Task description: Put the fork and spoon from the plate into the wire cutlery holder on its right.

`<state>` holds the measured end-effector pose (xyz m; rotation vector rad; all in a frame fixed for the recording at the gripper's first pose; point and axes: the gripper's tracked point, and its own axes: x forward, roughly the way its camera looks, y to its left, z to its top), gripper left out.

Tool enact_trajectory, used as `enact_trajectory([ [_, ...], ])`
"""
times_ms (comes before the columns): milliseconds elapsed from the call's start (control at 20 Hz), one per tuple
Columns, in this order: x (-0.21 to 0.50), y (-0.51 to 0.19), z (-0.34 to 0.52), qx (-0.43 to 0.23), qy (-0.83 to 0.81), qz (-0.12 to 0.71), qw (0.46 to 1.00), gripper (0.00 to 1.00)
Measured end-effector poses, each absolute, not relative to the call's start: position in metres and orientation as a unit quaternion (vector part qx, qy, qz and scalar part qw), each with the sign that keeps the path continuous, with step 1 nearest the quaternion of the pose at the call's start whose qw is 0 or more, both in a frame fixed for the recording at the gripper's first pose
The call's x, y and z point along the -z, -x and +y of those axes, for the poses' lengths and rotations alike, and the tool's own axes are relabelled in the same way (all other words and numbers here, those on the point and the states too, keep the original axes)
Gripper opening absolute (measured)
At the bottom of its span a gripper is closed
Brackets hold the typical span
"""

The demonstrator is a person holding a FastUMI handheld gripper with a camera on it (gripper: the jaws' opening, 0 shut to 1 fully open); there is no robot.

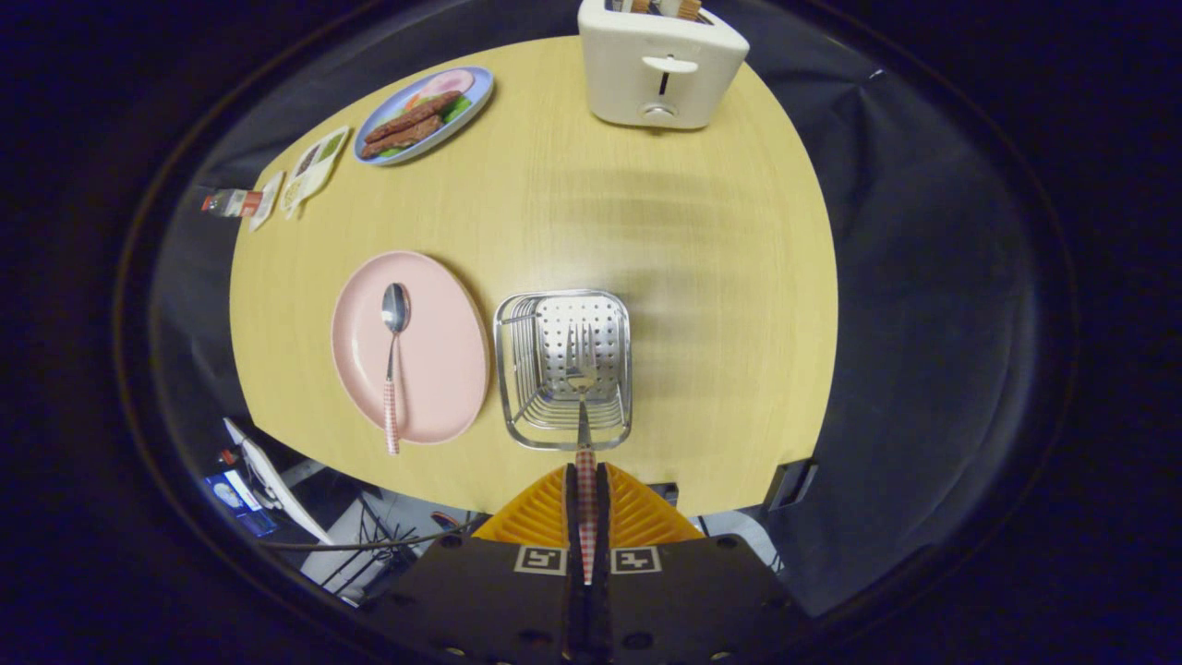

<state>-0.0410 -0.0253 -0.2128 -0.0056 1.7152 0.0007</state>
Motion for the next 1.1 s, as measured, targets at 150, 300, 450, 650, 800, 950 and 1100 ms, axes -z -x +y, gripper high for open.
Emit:
enact_trajectory([
  [150, 0.222, 0.030, -0.026, 0.008, 0.002, 0.759, 0.651, 0.03],
  [300, 0.225, 0.026, -0.020, 0.011, -0.019, 0.757, 0.653, 0.03],
  [450, 0.217, 0.018, -0.021, 0.008, -0.020, 0.734, 0.678, 0.16],
  [650, 0.190, -0.007, -0.022, 0.000, 0.012, 0.653, 0.757, 0.53],
  [800, 0.165, -0.021, 0.002, -0.024, 0.029, 0.565, 0.824, 0.78],
  [950, 0.148, -0.018, 0.043, -0.050, 0.032, 0.490, 0.870, 0.92],
  [1100, 0.157, -0.006, 0.093, -0.088, 0.058, 0.435, 0.894, 0.97],
])
